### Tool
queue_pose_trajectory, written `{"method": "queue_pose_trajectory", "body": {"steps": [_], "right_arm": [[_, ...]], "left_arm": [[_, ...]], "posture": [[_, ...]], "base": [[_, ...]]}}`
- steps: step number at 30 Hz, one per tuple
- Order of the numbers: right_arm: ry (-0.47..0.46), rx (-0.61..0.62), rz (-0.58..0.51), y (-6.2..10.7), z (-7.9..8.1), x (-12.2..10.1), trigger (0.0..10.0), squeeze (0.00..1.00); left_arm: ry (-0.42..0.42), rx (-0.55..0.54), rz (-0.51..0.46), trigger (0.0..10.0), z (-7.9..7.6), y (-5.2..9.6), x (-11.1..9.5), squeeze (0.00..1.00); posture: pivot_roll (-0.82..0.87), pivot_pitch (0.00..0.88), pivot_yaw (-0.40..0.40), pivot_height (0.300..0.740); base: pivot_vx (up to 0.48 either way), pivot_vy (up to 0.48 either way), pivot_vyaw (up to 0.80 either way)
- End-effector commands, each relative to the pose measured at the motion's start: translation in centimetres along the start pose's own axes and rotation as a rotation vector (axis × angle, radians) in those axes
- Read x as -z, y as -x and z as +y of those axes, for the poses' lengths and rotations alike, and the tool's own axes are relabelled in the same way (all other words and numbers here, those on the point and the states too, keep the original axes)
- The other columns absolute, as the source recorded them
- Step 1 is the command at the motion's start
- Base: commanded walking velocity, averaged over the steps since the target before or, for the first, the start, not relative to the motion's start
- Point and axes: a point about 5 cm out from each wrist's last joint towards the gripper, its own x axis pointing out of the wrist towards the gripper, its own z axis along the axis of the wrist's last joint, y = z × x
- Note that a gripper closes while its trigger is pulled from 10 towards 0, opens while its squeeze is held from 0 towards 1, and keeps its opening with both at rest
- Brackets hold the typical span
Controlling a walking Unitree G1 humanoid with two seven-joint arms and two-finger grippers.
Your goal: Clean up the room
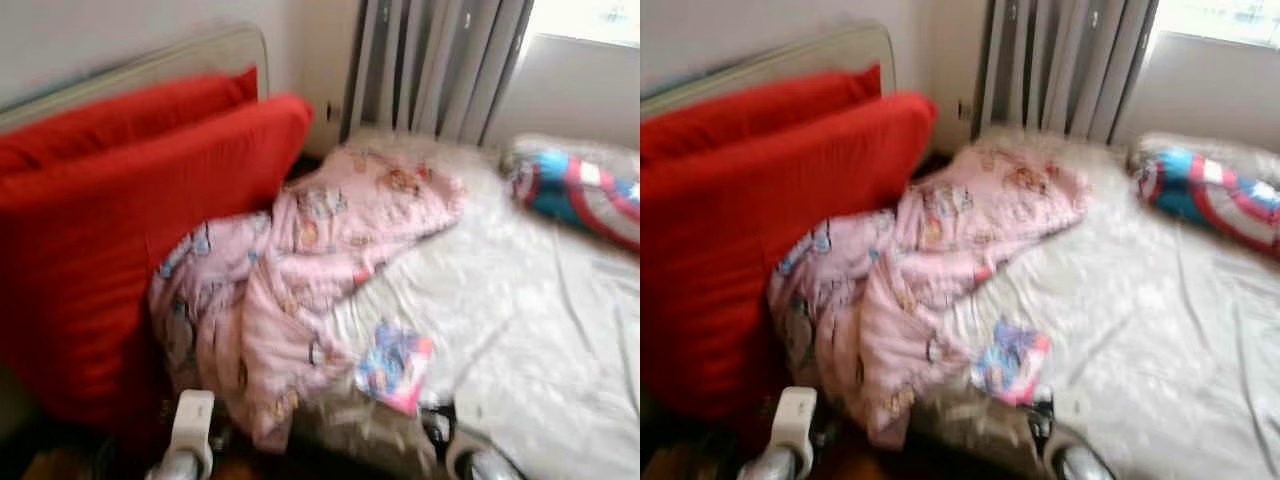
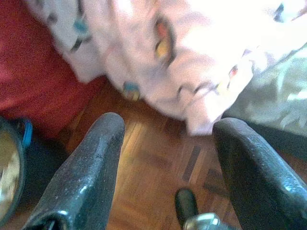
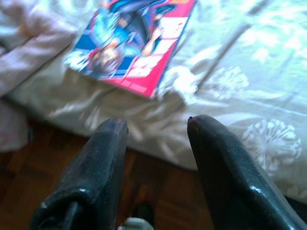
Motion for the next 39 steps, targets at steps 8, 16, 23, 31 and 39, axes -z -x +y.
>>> {"method": "queue_pose_trajectory", "body": {"steps": [8,16,23,31,39], "right_arm": [[-0.025,0.034,-0.196,0.6,-0.8,-1.1,10.0,0.00],[-0.018,0.020,-0.290,1.3,-0.7,-0.7,10.0,0.00],[0.026,0.033,-0.298,2.0,-0.6,1.0,10.0,0.00],[0.062,0.035,-0.249,2.9,-0.7,3.2,10.0,0.00],[0.197,-0.083,-0.743,2.6,-1.2,-10.1,10.0,0.00]], "left_arm": [[0.125,-0.017,-0.158,10.0,-0.5,0.4,-0.7,0.00],[0.139,-0.023,-0.233,10.0,-0.3,1.1,-0.2,0.00],[0.087,0.006,-0.218,10.0,-0.5,1.9,1.4,0.00],[0.034,-0.085,-0.177,10.0,-0.2,3.0,3.7,0.00],[-0.052,-0.088,-0.784,10.0,4.2,2.4,-12.4,0.00]], "posture": [[-0.04,0.000,-0.019,0.740],[-0.07,0.000,0.005,0.740],[-0.10,0.000,0.027,0.740],[-0.05,0.000,-0.017,0.740],[-0.05,0.000,-0.029,0.740]], "base": [[0.000,0.000,0.00],[0.000,0.000,0.00],[0.000,0.000,0.00],[0.000,0.000,0.00],[0.000,0.000,0.00]]}}
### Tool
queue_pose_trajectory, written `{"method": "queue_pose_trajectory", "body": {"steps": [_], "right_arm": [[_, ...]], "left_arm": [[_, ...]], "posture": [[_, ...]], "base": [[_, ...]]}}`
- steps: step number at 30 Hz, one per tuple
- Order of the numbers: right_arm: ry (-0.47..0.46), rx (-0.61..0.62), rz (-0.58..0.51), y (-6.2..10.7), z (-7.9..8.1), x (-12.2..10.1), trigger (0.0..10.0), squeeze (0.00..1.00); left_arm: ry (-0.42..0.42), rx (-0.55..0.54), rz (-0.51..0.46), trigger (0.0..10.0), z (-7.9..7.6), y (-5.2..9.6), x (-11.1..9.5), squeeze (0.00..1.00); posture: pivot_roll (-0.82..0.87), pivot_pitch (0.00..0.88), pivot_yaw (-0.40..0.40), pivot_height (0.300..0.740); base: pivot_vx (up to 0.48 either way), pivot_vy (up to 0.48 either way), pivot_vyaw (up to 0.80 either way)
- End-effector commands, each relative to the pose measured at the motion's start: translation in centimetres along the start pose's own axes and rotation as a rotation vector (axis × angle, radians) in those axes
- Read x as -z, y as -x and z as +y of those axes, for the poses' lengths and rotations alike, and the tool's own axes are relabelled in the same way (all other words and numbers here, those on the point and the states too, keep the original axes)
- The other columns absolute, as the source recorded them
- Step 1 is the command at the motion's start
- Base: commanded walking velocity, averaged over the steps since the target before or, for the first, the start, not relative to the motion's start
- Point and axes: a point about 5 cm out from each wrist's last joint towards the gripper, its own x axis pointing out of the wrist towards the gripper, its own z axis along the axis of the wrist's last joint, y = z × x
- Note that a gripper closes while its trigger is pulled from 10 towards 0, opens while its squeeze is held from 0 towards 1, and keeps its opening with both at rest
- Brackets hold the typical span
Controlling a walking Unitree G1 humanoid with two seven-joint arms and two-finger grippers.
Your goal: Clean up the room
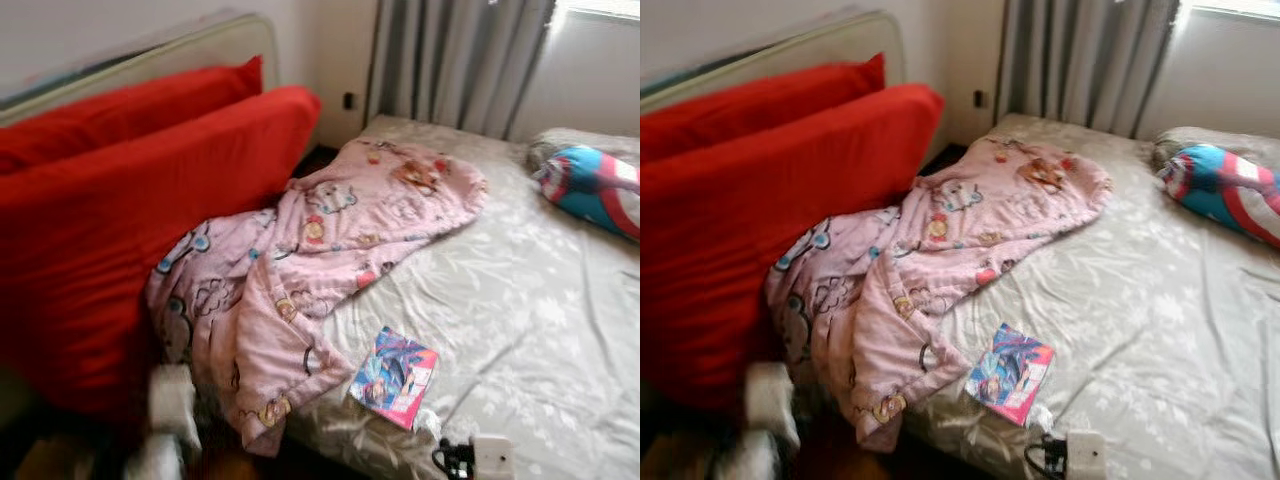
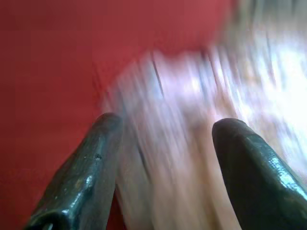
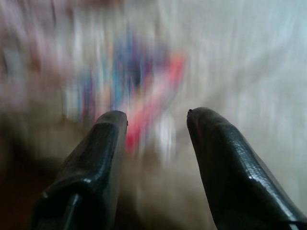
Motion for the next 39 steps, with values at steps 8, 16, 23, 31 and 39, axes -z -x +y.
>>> {"method": "queue_pose_trajectory", "body": {"steps": [8,16,23,31,39], "right_arm": [[0.064,0.052,-0.303,-1.2,-2.2,-5.7,10.0,0.00],[-0.013,0.148,-0.280,-0.1,-2.4,-5.0,10.0,0.00],[0.012,0.061,-0.282,-1.6,0.2,-7.0,10.0,0.00],[0.032,-0.040,-0.236,-2.1,2.3,-6.7,10.0,0.00],[0.011,-0.025,-0.220,-2.4,2.3,-7.2,10.0,0.00]], "left_arm": [[0.089,0.160,-0.014,10.0,-4.6,2.7,0.5,0.00],[0.099,0.153,0.022,10.0,-3.5,4.3,0.8,0.00],[0.110,0.235,0.050,10.0,-3.8,4.2,0.1,0.00],[0.097,0.266,0.064,10.0,-2.8,4.5,-0.4,0.00],[0.079,0.255,0.080,10.0,-2.6,4.8,-0.8,0.00]], "posture": [[-0.04,0.000,-0.025,0.740],[0.01,0.000,-0.041,0.740],[0.03,0.000,-0.043,0.740],[0.06,0.000,-0.045,0.725],[0.07,0.000,-0.043,0.675]], "base": [[0.000,0.000,0.00],[0.000,0.000,0.00],[0.000,0.000,0.00],[0.000,0.000,0.00],[0.000,0.000,0.00]]}}
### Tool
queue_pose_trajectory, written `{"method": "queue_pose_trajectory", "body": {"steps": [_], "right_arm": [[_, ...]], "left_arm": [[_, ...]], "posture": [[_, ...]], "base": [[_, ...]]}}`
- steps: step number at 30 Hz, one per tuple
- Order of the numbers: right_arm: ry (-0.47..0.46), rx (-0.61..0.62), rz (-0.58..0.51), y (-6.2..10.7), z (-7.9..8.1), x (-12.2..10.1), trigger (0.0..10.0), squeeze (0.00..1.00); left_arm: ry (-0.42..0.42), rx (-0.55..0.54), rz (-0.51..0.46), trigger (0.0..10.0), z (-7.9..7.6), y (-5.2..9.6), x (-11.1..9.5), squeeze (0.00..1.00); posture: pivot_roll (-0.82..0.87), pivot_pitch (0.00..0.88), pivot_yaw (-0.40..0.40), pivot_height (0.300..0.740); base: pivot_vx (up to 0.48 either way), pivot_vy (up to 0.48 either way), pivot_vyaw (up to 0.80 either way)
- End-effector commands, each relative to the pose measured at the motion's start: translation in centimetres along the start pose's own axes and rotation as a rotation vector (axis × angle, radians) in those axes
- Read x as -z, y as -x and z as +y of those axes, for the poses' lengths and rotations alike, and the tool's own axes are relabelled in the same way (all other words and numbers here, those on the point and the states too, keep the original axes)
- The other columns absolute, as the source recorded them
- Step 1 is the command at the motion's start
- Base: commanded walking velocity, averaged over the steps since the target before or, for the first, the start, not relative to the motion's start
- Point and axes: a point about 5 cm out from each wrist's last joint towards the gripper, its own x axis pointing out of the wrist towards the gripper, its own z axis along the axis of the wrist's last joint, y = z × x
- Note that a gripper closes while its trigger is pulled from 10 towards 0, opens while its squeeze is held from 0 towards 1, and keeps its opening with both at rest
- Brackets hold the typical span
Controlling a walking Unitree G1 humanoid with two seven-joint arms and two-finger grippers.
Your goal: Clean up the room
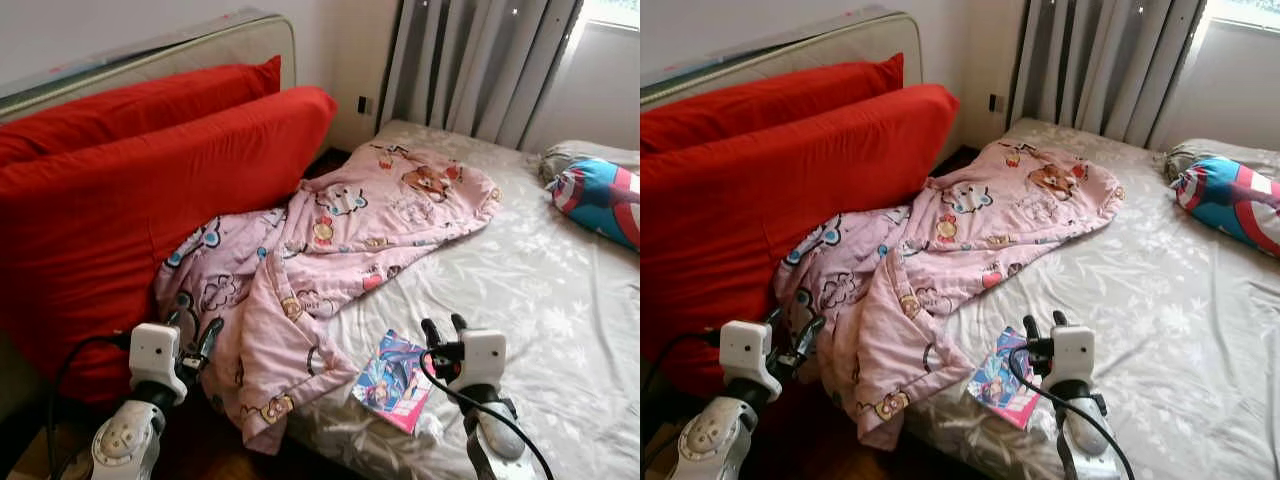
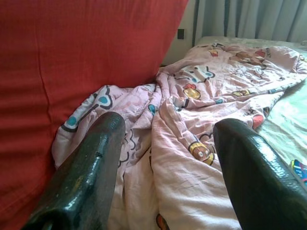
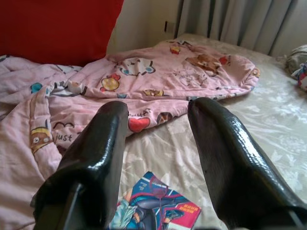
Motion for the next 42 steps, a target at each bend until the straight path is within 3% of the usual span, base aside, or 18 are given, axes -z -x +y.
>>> {"method": "queue_pose_trajectory", "body": {"steps": [1,7,16,32,42], "right_arm": [[0.001,0.019,0.012,0.3,-0.5,0.2,10.0,0.00],[-0.021,0.087,0.017,0.9,-1.5,0.5,10.0,0.00],[-0.025,0.030,0.060,1.4,-0.8,0.9,10.0,0.00],[-0.018,-0.001,0.074,1.6,-1.3,0.7,10.0,0.00],[-0.022,-0.041,0.097,1.7,-0.7,1.0,10.0,0.00]], "left_arm": [[0.000,-0.003,0.013,10.0,-0.3,0.2,0.1,0.00],[0.035,0.005,0.044,10.0,-1.3,0.1,0.4,0.00],[0.022,0.062,0.067,10.0,-2.3,0.3,0.6,0.00],[0.033,0.060,0.080,10.0,-2.6,0.7,0.4,0.00],[0.037,0.065,0.088,10.0,-2.6,0.7,0.4,0.00]], "posture": [[0.07,0.000,-0.032,0.665],[0.03,0.000,-0.017,0.661],[0.04,0.000,-0.050,0.661],[0.03,0.000,-0.050,0.642],[0.03,0.000,-0.058,0.642]], "base": [[0.000,0.000,0.00],[0.000,0.000,0.00],[0.000,0.000,0.00],[0.000,0.000,0.00],[0.000,0.000,0.00]]}}
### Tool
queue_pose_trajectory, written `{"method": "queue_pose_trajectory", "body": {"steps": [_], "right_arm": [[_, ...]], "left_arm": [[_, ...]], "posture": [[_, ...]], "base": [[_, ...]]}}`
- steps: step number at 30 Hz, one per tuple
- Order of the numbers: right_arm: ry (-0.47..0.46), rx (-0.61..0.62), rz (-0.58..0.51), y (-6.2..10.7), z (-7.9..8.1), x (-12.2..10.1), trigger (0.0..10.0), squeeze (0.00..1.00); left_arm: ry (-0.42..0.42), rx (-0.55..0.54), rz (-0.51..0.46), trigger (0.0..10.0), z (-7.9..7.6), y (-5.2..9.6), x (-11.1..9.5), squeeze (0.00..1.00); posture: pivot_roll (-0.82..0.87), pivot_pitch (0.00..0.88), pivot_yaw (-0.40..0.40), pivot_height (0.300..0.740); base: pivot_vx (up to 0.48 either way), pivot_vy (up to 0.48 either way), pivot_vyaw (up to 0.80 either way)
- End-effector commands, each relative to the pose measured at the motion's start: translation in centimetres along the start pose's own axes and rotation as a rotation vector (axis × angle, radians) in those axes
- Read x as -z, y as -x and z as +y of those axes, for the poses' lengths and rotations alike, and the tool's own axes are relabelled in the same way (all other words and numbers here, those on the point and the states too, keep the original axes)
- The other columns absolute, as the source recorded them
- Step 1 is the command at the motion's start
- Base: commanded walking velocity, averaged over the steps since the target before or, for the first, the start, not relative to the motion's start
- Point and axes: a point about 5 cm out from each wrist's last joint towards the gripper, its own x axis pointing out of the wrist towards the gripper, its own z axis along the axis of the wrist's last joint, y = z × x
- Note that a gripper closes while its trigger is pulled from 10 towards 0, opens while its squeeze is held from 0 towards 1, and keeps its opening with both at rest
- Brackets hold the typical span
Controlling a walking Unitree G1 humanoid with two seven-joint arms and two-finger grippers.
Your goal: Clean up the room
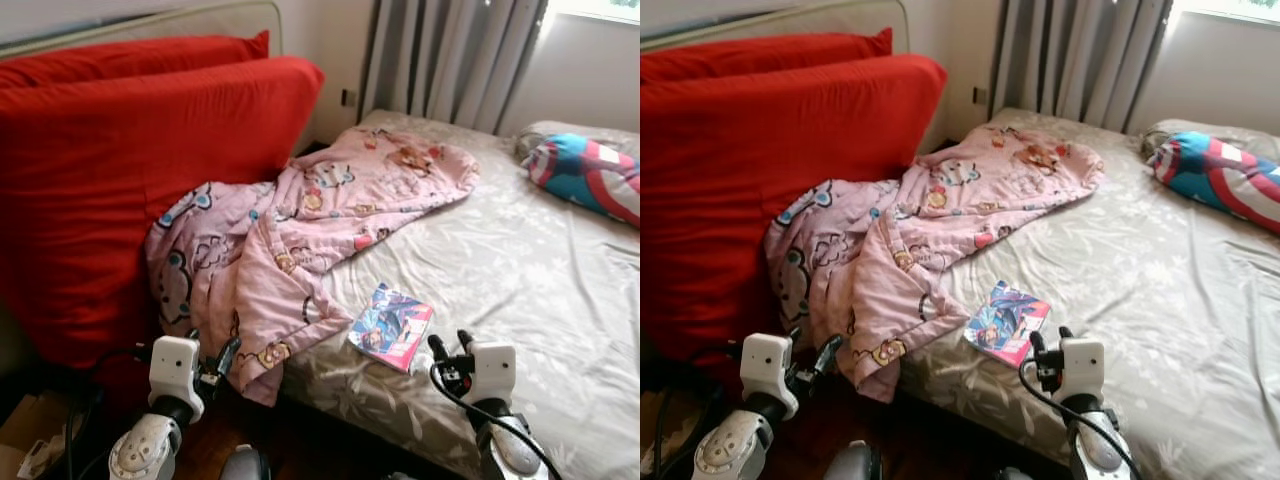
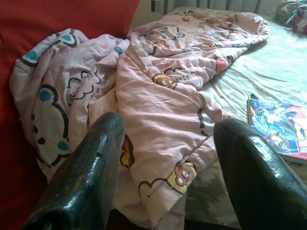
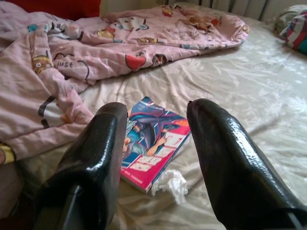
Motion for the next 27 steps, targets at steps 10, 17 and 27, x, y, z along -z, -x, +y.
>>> {"method": "queue_pose_trajectory", "body": {"steps": [10,17,27], "right_arm": [[0.010,-0.036,-0.028,0.0,0.0,-0.8,10.0,0.00],[-0.011,0.008,-0.017,-0.2,-0.5,-0.7,10.0,0.00],[-0.099,0.062,0.044,-1.6,-1.2,-0.3,10.0,0.00]], "left_arm": [[-0.011,0.010,-0.012,10.0,-0.1,-0.3,-0.9,0.00],[-0.020,0.012,-0.017,10.0,-0.1,-0.5,-1.1,0.00],[-0.038,0.030,-0.019,10.0,-0.2,-0.7,-1.5,0.00]], "posture": [[0.04,0.000,-0.055,0.642],[0.04,0.000,-0.050,0.642],[0.03,0.000,-0.029,0.642]], "base": [[0.157,0.000,0.24],[0.371,0.000,0.23],[0.393,0.000,0.00]]}}
